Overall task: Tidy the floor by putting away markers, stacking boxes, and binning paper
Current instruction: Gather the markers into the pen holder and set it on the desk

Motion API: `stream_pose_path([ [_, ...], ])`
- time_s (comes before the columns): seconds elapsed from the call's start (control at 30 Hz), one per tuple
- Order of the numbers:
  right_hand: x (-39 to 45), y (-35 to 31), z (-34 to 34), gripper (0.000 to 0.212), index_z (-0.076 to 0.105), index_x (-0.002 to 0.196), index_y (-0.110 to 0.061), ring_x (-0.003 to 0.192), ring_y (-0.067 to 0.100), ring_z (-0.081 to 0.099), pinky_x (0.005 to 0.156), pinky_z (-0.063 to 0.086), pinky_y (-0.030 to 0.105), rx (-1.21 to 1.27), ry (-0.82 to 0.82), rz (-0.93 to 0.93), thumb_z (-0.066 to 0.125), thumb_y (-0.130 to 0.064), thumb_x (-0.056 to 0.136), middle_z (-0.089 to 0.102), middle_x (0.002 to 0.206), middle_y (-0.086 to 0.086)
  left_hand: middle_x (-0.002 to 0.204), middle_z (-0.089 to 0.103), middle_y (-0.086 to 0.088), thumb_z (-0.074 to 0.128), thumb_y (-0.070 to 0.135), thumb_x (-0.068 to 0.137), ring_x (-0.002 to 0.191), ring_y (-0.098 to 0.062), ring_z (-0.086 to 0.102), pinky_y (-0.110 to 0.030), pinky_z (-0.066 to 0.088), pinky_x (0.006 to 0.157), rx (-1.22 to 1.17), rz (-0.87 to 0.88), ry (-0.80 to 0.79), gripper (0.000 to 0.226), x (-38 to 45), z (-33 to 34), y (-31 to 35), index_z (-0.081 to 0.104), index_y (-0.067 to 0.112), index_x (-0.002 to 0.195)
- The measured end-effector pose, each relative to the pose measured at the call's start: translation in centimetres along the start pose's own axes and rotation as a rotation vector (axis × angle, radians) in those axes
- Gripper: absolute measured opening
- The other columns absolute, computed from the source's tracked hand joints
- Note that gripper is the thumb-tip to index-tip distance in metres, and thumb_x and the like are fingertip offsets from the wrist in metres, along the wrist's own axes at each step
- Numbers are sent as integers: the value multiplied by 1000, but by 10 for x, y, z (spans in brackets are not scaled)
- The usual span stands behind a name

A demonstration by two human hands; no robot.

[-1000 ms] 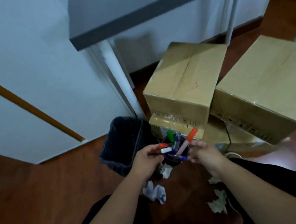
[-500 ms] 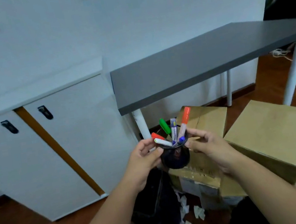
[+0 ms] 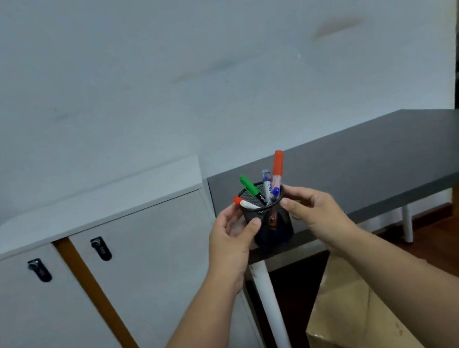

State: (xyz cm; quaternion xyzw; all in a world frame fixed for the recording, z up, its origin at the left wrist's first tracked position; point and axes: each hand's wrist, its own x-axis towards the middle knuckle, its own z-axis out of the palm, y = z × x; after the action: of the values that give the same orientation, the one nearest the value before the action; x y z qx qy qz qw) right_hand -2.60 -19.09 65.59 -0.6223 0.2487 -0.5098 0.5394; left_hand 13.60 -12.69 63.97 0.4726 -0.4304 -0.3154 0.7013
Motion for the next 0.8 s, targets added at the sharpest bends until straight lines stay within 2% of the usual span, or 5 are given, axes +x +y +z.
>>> stream_pose_path([
  [0.27, 63, 62, 5, 32, 64, 121, -16, 92, 1, 63, 77, 46, 16, -60, 22, 123, 62, -5, 91, 71, 108, -2, 121, 67, 5, 74, 0, 81, 107, -2, 65, -41, 51, 99, 80, -40, 46, 46, 68, -17, -55, 63, 26, 116],
  [0.43, 92, 81, 2, 47, 58, 129, -20, 102, 9, 64, 81, 53, 20, -136, -47, 169, 67, -2, 87, 68, 111, -4, 125, 66, 3, 73, -3, 80, 111, -6, 64, -34, 52, 98, 89, -75, 13, 53, 95, -23, -65, 59, 26, 122],
  [0.6, 125, 97, 6, 56, 54, 134, -26, 101, 13, 64, 87, 55, 30, -318, -51, 191, 70, -5, 85, 67, 109, -6, 132, 58, 5, 71, -4, 82, 117, -14, 60, -42, 49, 102, 170, -134, -33, 70, 127, -25, -73, 46, 21, 142],
  [0.7, 147, 107, 13, 58, 52, 137, -29, 104, 15, 63, 96, 52, 41, -381, -34, 205, 70, -8, 85, 66, 111, -4, 136, 55, 5, 70, -2, 84, 117, -10, 57, -38, 48, 103, 232, -125, -5, 72, 149, -25, -80, 42, 22, 146],
  [0.8, 171, 116, 19, 60, 50, 138, -33, 103, 13, 63, 95, 50, 35, -447, -28, 202, 70, -13, 85, 66, 110, -5, 133, 57, 11, 68, 0, 86, 109, -1, 56, -34, 47, 103, 265, -101, 31, 70, 172, -24, -89, 42, 25, 146],
])
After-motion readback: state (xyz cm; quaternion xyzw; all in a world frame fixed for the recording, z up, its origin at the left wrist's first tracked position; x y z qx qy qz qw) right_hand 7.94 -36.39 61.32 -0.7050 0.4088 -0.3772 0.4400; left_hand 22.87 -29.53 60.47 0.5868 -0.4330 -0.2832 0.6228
